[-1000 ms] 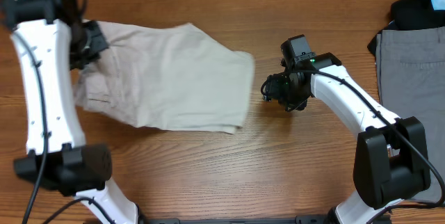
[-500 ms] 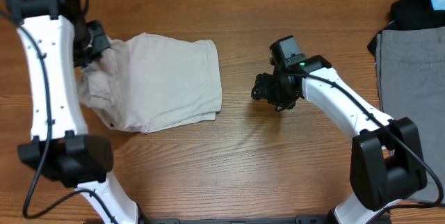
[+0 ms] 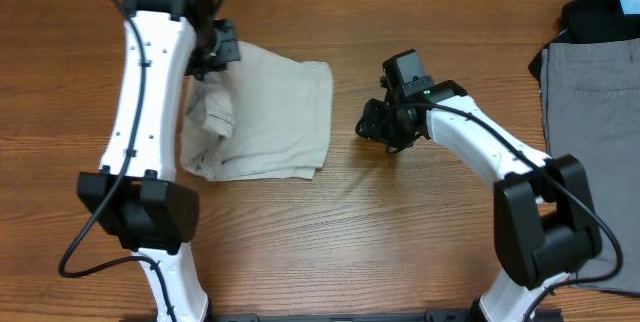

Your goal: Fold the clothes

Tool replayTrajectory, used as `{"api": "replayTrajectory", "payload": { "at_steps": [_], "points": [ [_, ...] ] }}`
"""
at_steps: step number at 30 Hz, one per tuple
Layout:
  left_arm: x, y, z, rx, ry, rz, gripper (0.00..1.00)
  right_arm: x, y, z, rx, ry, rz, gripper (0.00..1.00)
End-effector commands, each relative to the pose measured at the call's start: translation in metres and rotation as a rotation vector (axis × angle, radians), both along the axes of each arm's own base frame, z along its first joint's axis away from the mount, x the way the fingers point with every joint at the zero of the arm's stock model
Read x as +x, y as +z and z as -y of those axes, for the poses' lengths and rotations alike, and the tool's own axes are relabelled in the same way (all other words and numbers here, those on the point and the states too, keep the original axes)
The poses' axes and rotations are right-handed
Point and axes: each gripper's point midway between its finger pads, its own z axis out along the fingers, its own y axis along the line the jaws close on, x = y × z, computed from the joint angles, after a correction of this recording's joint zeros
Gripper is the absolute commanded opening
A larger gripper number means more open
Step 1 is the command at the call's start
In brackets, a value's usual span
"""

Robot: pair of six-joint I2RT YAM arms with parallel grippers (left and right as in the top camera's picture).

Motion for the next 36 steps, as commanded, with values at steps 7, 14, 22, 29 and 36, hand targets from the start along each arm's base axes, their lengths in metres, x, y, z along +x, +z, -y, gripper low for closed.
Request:
{"api": "replayTrajectory", "payload": {
  "at_steps": [7, 14, 22, 29, 36],
  "points": [
    [0.002, -0.042, 0.044, -0.008, -0.080, -0.099, 0.06, -0.007, -0.033, -0.015, 0.024, 0.010, -0.078, 0.45],
    [0.006, -0.045, 0.074, -0.067, -0.133, -0.081, 0.10, -0.009, -0.050, -0.020, 0.041, 0.018, -0.111, 0.35],
    [0.007, -0.046, 0.097, -0.094, -0.178, -0.060, 0.19, -0.008, -0.049, -0.025, 0.070, 0.004, -0.118, 0.25],
    [0.004, -0.047, 0.106, -0.107, -0.197, -0.066, 0.24, -0.008, -0.048, -0.032, 0.078, 0.018, -0.104, 0.25],
    [-0.001, -0.047, 0.117, -0.120, -0.228, -0.072, 0.25, -0.005, -0.047, -0.034, 0.087, -0.001, -0.102, 0.24]
  ]
}}
